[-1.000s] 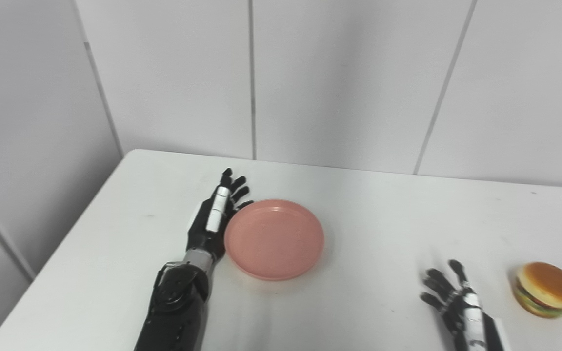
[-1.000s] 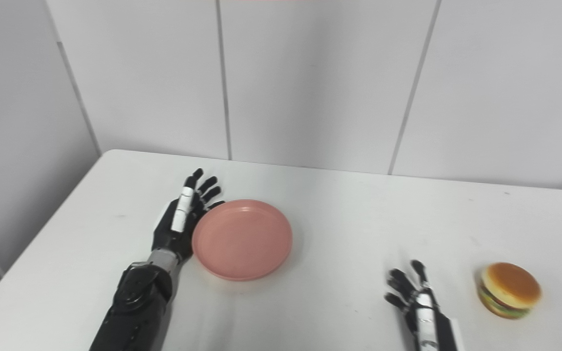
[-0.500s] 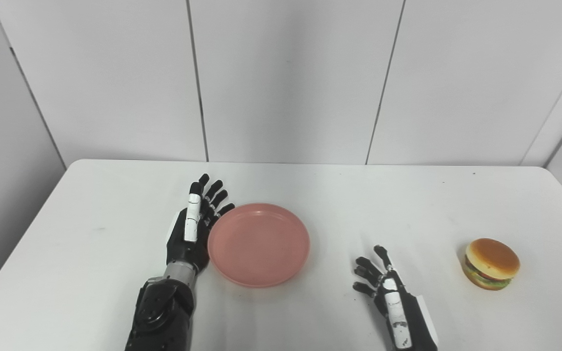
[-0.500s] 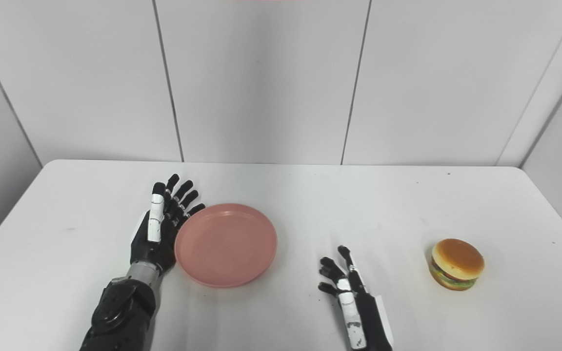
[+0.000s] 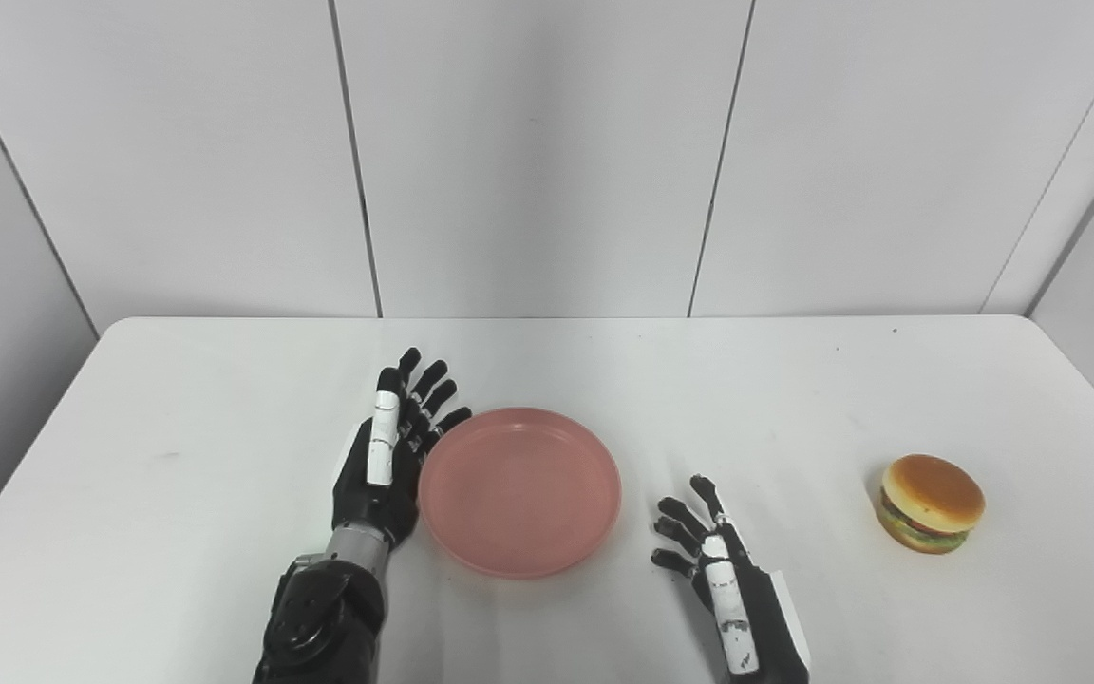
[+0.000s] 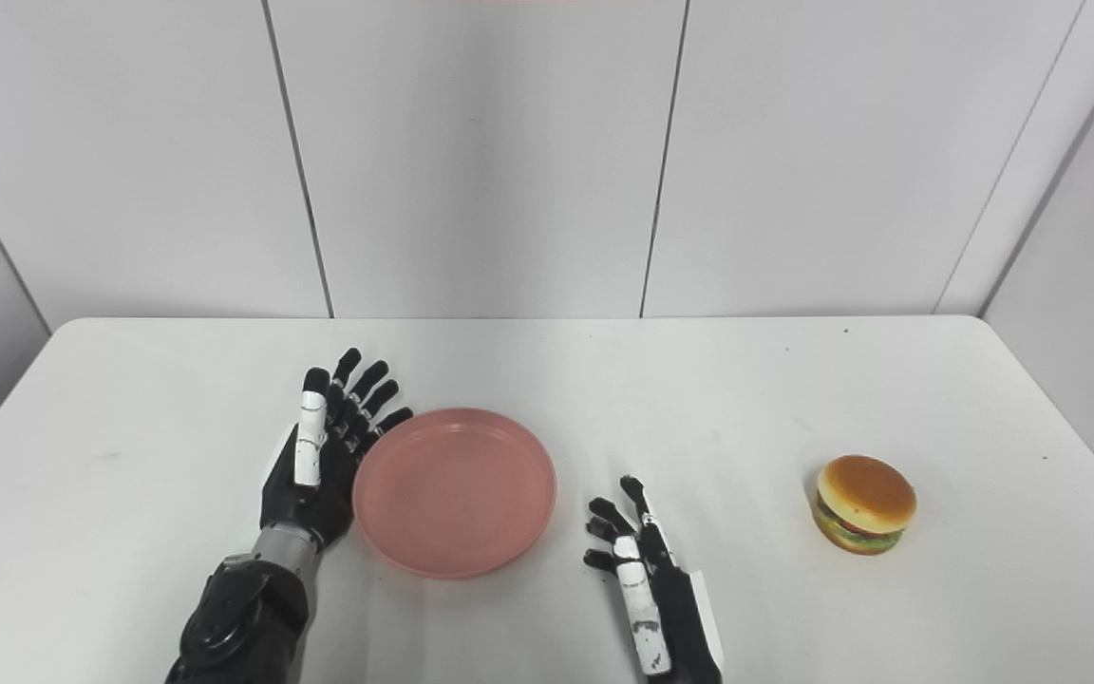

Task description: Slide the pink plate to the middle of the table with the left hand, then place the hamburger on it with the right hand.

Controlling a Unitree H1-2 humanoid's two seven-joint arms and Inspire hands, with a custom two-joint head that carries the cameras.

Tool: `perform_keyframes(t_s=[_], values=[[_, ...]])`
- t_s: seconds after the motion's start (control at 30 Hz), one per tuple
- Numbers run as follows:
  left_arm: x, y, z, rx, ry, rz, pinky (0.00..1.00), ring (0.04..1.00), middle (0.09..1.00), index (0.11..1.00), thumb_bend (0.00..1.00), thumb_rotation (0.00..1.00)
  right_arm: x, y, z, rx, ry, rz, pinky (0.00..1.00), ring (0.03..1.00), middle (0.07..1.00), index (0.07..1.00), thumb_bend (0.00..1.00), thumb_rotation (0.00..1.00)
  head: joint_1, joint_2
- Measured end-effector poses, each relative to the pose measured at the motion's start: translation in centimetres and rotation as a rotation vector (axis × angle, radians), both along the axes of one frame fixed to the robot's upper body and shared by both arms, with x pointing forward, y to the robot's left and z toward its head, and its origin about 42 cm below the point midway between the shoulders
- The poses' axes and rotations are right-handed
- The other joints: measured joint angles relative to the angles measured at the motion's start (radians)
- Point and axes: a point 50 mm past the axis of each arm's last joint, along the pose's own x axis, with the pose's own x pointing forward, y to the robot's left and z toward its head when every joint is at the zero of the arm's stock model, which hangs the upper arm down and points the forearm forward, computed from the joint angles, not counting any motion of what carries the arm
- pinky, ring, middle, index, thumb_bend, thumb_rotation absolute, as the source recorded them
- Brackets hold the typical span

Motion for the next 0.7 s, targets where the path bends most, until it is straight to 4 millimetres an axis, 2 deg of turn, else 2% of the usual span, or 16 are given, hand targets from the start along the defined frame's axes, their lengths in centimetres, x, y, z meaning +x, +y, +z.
perform_keyframes(t_s=[0.03, 0.2, 0.3, 0.4, 0.57, 0.7], values=[[0.0, 0.0, 0.0, 0.0, 0.0, -0.001, 0.82, 0.943, 0.95, 1.0, 0.88, 0.89, 0.0, 0.0, 0.0, -0.005, -0.002, -0.001, 0.74, 0.84, 0.884, 0.951, 0.76, 1.0, -0.011, -0.012], [0.0, 0.0, -0.1, 0.0, 0.001, -0.007, 0.82, 0.925, 0.94, 1.0, 0.88, 0.89, -0.1, 0.3, -0.1, -0.054, -0.043, -0.012, 0.73, 0.84, 0.912, 0.957, 0.7, 1.0, -0.038, -0.021], [0.3, -0.2, -0.1, 0.001, 0.001, -0.019, 0.81, 0.926, 0.921, 1.0, 0.9, 0.88, -0.2, 0.4, 0.2, -0.097, -0.106, -0.033, 0.71, 0.819, 0.907, 0.941, 0.69, 1.0, -0.055, -0.023], [0.7, -0.4, 0.1, 0.004, 0.0, -0.03, 0.82, 0.934, 0.94, 1.0, 0.89, 0.89, -0.3, 0.2, 0.6, -0.137, -0.152, -0.065, 0.72, 0.819, 0.887, 0.914, 0.67, 1.0, -0.064, -0.028], [1.1, 0.0, 0.1, 0.002, 0.003, -0.037, 0.82, 0.934, 0.95, 1.0, 0.89, 0.88, -0.5, -0.7, 3.8, -0.247, -0.28, -0.12, 0.75, 0.815, 0.844, 0.871, 0.7, 1.0, -0.095, -0.021], [1.6, 0.4, 0.3, -0.002, 0.005, -0.038, 0.84, 0.934, 0.948, 1.0, 0.87, 0.89, -0.2, -2.5, 5.6, -0.382, -0.354, -0.179, 0.75, 0.825, 0.85, 0.856, 0.72, 1.0, -0.119, -0.023]])
